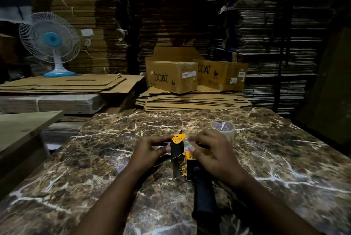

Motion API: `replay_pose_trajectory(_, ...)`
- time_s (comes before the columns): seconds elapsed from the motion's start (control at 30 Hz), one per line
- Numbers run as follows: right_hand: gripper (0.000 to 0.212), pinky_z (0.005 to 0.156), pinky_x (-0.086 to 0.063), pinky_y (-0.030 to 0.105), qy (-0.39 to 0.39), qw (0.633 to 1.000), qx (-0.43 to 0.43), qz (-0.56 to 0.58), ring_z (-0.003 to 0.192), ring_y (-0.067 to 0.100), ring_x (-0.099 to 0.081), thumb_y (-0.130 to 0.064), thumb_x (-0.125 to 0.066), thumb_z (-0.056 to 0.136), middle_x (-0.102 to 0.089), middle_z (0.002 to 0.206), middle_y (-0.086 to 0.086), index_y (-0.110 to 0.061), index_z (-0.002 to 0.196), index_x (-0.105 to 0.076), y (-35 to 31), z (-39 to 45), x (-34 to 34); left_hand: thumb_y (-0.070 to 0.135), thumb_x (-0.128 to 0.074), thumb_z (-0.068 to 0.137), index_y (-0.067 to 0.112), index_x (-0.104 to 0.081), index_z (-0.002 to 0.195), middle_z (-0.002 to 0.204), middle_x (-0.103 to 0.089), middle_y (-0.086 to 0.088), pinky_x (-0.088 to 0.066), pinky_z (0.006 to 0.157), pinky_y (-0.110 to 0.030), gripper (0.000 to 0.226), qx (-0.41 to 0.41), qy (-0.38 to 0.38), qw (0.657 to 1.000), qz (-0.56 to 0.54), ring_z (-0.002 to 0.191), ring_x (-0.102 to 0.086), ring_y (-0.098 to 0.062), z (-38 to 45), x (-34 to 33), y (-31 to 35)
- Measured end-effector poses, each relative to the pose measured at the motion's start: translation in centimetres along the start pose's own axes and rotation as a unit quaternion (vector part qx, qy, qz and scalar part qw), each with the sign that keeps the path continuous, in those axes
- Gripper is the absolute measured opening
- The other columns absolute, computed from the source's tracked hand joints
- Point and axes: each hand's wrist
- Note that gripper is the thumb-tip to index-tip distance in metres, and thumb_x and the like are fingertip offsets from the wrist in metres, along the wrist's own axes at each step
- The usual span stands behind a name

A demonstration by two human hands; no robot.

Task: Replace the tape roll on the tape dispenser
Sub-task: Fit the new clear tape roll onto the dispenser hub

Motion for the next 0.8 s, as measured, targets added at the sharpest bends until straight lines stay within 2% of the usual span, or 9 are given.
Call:
replay_pose_trajectory(0.1,0.046,0.101,-0.03,0.044,0.073,0.991,-0.09,-0.064,0.116,0.009,-0.051,-0.055,-0.057,0.079,-0.061,0.116,-0.014,-0.031,0.117,-0.069,1.3,0.6,0.8,-0.004,-0.063,0.09,0.027,-0.079,0.103,0.11,-0.076,0.007,-0.059,0.088,-0.042,0.037,-0.015,0.03,0.999,0.033,0.103,-0.071,-0.013,-0.2,-0.2,0.1)
replay_pose_trajectory(0.2,0.063,0.108,-0.025,0.05,0.03,0.98,-0.16,-0.114,0.138,0.02,-0.038,-0.062,-0.063,0.076,-0.05,0.138,-0.005,-0.037,0.134,-0.057,2.5,0.7,1.2,0.0,-0.06,0.093,0.032,-0.078,0.103,0.106,-0.076,0.015,-0.055,0.079,-0.02,0.038,-0.054,0.039,0.993,0.093,0.099,-0.067,0.006,-0.5,-0.4,0.7)
replay_pose_trajectory(0.27,0.073,0.115,-0.024,0.055,-0.005,0.977,-0.188,-0.101,0.145,0.026,-0.028,-0.061,-0.071,0.077,-0.04,0.149,0.0,-0.04,0.143,-0.045,3.1,0.7,1.1,0.0,-0.06,0.092,0.03,-0.077,0.105,0.101,-0.076,0.015,-0.051,0.073,-0.01,0.037,-0.062,0.03,0.994,0.084,0.097,-0.068,0.006,-0.9,-0.4,1.3)
replay_pose_trajectory(0.37,0.091,0.115,-0.032,0.049,-0.027,0.977,-0.21,-0.024,0.145,0.027,-0.027,-0.066,-0.075,0.07,-0.034,0.153,0.003,-0.036,0.148,-0.039,3.4,0.5,0.9,0.002,-0.069,0.087,0.028,-0.074,0.113,0.103,-0.077,0.009,-0.056,0.077,-0.024,0.038,-0.027,-0.011,0.999,0.045,0.097,-0.072,-0.007,-1.5,-0.5,1.5)
replay_pose_trajectory(0.47,0.108,0.108,-0.043,0.049,-0.037,0.973,-0.226,0.037,0.132,0.024,-0.043,-0.078,-0.072,0.051,-0.043,0.141,0.003,-0.032,0.145,-0.044,3.5,0.4,0.9,0.0,-0.071,0.085,0.031,-0.069,0.122,0.109,-0.076,0.01,-0.059,0.085,-0.037,0.048,0.006,-0.024,0.999,0.043,0.1,-0.073,-0.012,-1.5,-0.7,1.3)
replay_pose_trajectory(0.57,0.089,0.1,-0.052,0.041,-0.041,0.96,-0.226,0.159,0.119,0.022,-0.057,-0.036,-0.092,0.064,-0.05,0.137,0.003,-0.032,0.14,-0.044,4.1,0.6,1.6,-0.001,-0.069,0.087,0.032,-0.067,0.124,0.112,-0.075,0.013,-0.058,0.083,-0.034,0.05,0.006,-0.018,0.999,0.048,0.103,-0.071,-0.012,-1.3,-0.9,1.2)
replay_pose_trajectory(0.63,0.083,0.093,-0.055,0.032,-0.07,0.95,-0.207,0.222,0.109,0.018,-0.063,-0.009,-0.089,0.07,-0.054,0.131,0.005,-0.036,0.132,-0.042,4.3,0.8,2.2,-0.001,-0.067,0.088,0.033,-0.066,0.125,0.113,-0.073,0.016,-0.058,0.084,-0.033,0.051,-0.005,-0.01,0.998,0.065,0.105,-0.069,-0.008,-1.2,-1.1,1.1)
replay_pose_trajectory(0.67,0.083,0.092,-0.056,0.031,-0.08,0.95,-0.197,0.228,0.108,0.017,-0.064,-0.006,-0.089,0.07,-0.054,0.129,0.007,-0.038,0.13,-0.042,4.5,0.9,2.3,-0.002,-0.066,0.088,0.033,-0.066,0.126,0.115,-0.071,0.018,-0.057,0.088,-0.033,0.052,-0.013,-0.006,0.997,0.076,0.107,-0.067,-0.005,-1.1,-1.1,1.0)
replay_pose_trajectory(0.8,0.083,0.098,-0.054,0.04,-0.081,0.954,-0.18,0.225,0.116,0.026,-0.059,-0.032,-0.082,0.053,-0.048,0.129,0.01,-0.046,0.125,-0.043,5.1,0.9,2.2,-0.003,-0.065,0.089,0.032,-0.065,0.127,0.125,-0.066,0.014,-0.051,0.101,-0.036,0.052,-0.053,0.004,0.991,0.124,0.11,-0.06,0.008,-0.6,-1.2,0.8)
Point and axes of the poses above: each hand's wrist, its own z-axis towards the middle knuckle, its own x-axis out of the back of the hand, y = z × x
